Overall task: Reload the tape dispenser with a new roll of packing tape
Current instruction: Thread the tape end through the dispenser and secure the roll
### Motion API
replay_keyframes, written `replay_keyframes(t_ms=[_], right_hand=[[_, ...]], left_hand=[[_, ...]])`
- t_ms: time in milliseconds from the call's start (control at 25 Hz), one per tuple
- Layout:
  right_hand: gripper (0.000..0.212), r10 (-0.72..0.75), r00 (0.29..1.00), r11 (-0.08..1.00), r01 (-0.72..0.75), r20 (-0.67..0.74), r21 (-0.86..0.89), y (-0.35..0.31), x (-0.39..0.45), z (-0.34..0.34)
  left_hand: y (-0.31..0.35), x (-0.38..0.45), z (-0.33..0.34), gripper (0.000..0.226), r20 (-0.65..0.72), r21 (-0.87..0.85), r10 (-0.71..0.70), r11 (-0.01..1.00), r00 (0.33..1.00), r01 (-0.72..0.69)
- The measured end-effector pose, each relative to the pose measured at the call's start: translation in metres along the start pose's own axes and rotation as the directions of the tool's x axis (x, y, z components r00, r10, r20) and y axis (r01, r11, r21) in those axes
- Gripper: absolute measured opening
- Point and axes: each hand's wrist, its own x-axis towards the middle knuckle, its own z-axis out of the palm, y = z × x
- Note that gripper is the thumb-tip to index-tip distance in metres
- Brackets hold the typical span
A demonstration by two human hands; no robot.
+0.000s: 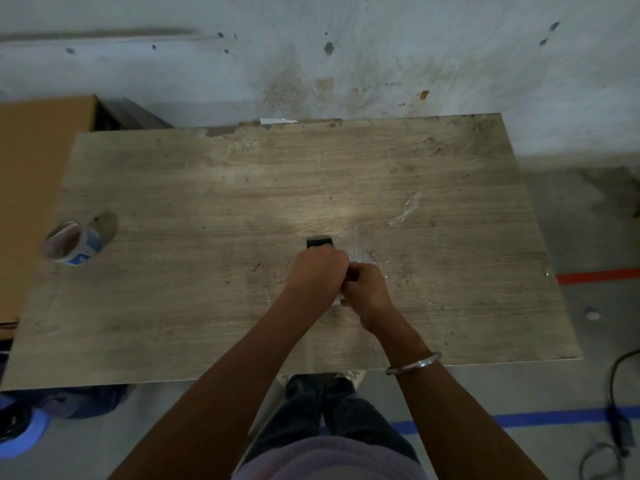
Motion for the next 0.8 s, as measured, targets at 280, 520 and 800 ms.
replay_keyframes(t_ms=[280, 520, 800], right_hand=[[0.016, -0.086, 0.996, 0.992, 0.088, 0.024, -0.094, 0.007, 0.001, 0.0], [0.019, -0.12, 0.992, 0.981, 0.125, 0.043, -0.147, 0.007, 0.005, -0.001], [0.025, -0.074, 0.996, 0.988, 0.079, 0.043, -0.13, 0.002, 0.008, 0.0]], left_hand=[[0.001, 0.015, -0.007, 0.018, 0.003, 0.009, 0.019, 1.0, 1.0, -0.019], [-0.011, 0.025, 0.003, 0.011, 0.025, -0.117, 0.017, 0.993, 1.0, -0.014], [-0.024, 0.019, 0.024, 0.018, -0.052, -0.367, -0.097, 0.927, 0.994, 0.071]])
